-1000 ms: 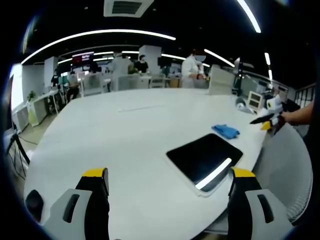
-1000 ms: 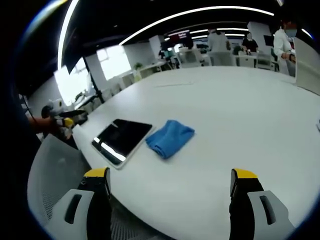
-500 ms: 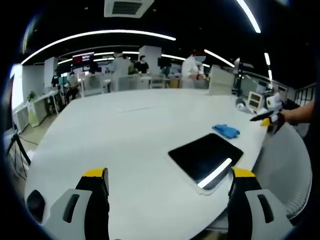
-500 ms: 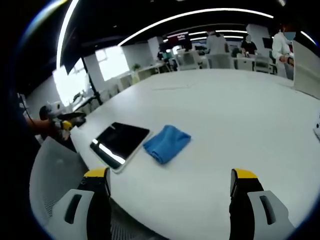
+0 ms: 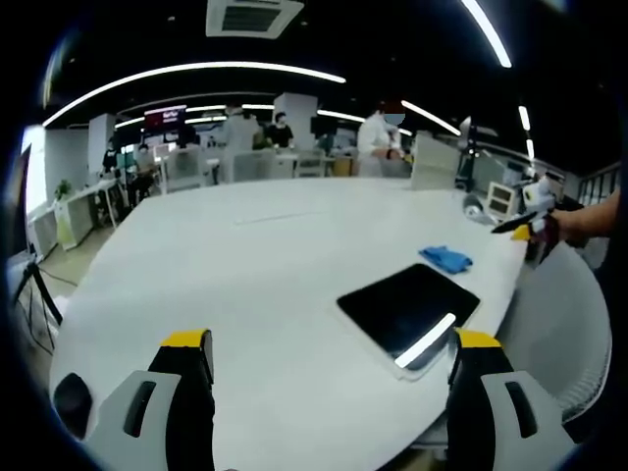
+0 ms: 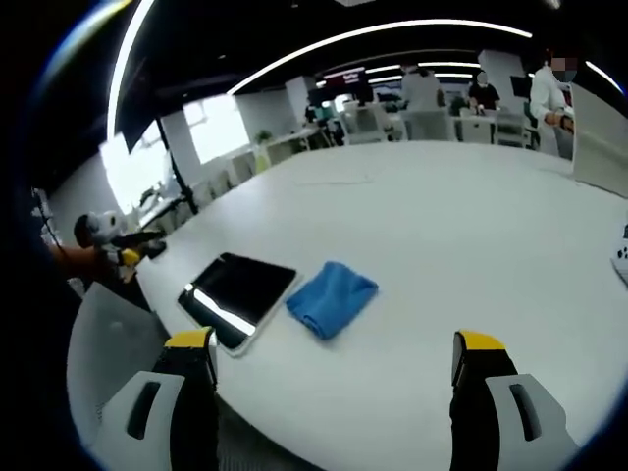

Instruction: Wipe the mirror surface with the cleaning cloth until all visible marks leave the cleaned area.

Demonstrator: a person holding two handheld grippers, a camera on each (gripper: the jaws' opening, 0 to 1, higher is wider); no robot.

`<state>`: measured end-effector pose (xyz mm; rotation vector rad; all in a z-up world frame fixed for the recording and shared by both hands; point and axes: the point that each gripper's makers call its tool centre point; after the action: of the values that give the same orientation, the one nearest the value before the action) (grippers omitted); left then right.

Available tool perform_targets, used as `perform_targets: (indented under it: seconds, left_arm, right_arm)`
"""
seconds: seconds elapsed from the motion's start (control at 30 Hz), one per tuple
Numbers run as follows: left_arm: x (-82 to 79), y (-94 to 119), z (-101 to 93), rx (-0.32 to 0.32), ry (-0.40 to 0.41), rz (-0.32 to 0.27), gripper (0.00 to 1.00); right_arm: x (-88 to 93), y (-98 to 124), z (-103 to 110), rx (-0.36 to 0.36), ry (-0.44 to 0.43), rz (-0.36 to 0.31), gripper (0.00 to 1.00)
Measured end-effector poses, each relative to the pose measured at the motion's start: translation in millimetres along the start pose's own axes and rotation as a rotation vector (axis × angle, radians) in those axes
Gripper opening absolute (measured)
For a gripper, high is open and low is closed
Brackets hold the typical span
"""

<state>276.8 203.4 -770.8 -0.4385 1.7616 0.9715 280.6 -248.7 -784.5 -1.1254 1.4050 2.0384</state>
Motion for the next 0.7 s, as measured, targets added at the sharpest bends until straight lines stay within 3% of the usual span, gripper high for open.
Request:
perform_targets:
  seconds: [0.27, 0.4, 0.5, 0.7]
  left_arm:
    - [3.8, 2, 1.5, 0.005, 0.007, -0.012, 1.00]
    - [7.7, 5, 5.4, 0.004, 0.013, -0.016, 1.00]
    - [10.3, 7, 5.4, 0.006, 0.016, -0.014, 1.00]
    - [10.9, 4, 2.5, 0.011, 0.023, -0.020, 1.00]
  right_arm:
    - [-33.9, -13, 17, 0.017, -0.008, -0.028, 0.98]
    - [-33.0, -35, 8, 0.148, 0.007, 0.036, 0.78]
    - [-42.3, -55, 15, 0.160, -0.042, -0.006, 0.73]
    - [-22.9, -103, 15, 0.234, -0.007, 0.060, 0.52]
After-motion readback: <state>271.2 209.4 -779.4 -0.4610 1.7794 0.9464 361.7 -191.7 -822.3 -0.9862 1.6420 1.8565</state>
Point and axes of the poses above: the point that each gripper's makers call its tool centre point, and the gripper's own axes: y roughly backward along the fingers, z roughly to its left, x roughly out of its underside, and after that the axes turned 6 degrees about x, right-handed
